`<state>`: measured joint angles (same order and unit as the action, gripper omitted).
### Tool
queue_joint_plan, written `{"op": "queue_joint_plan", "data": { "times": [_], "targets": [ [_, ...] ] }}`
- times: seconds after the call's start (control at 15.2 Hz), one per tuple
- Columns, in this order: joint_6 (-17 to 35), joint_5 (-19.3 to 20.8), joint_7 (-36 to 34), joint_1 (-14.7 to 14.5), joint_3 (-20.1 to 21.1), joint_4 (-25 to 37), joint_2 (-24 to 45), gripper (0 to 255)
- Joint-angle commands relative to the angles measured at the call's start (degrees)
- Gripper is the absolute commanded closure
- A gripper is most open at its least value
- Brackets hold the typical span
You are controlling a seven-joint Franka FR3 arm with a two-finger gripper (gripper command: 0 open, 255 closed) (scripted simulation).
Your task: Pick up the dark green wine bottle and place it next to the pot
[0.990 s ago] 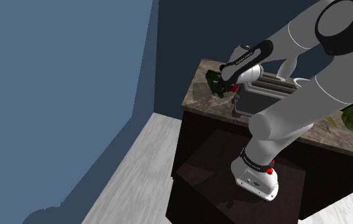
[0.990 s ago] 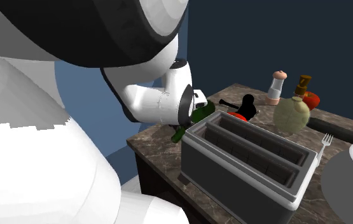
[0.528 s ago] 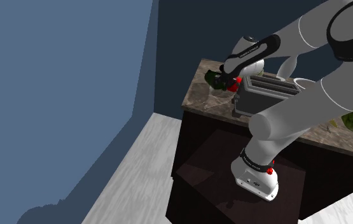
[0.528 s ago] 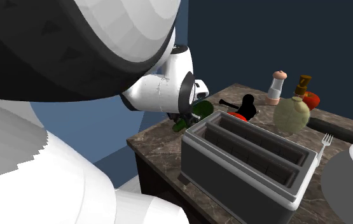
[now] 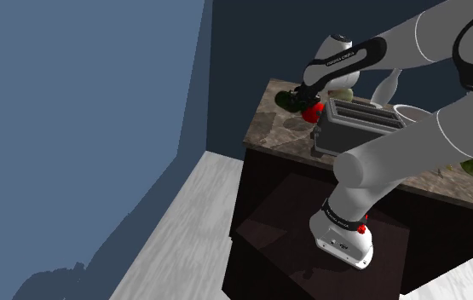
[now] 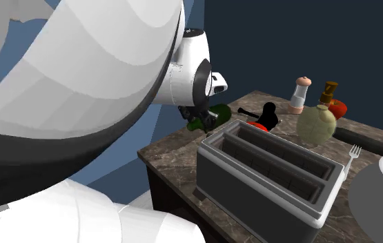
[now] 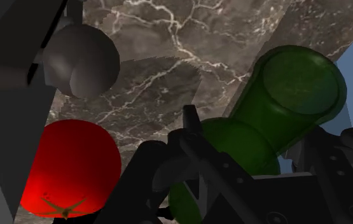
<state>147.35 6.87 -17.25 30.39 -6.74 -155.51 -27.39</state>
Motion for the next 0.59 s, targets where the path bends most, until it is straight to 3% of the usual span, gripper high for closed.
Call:
{"op": "queue_joint_plan", "data": {
  "times": [0.0,0.53],
  "targets": [
    [-2.03,-0.09,0.11,-0.02,0.05,0.73,-1.32,255],
    [-9.38,-0.56,0.4,-0.25,0.37,4.86,-4.54,255]
  ]
}}
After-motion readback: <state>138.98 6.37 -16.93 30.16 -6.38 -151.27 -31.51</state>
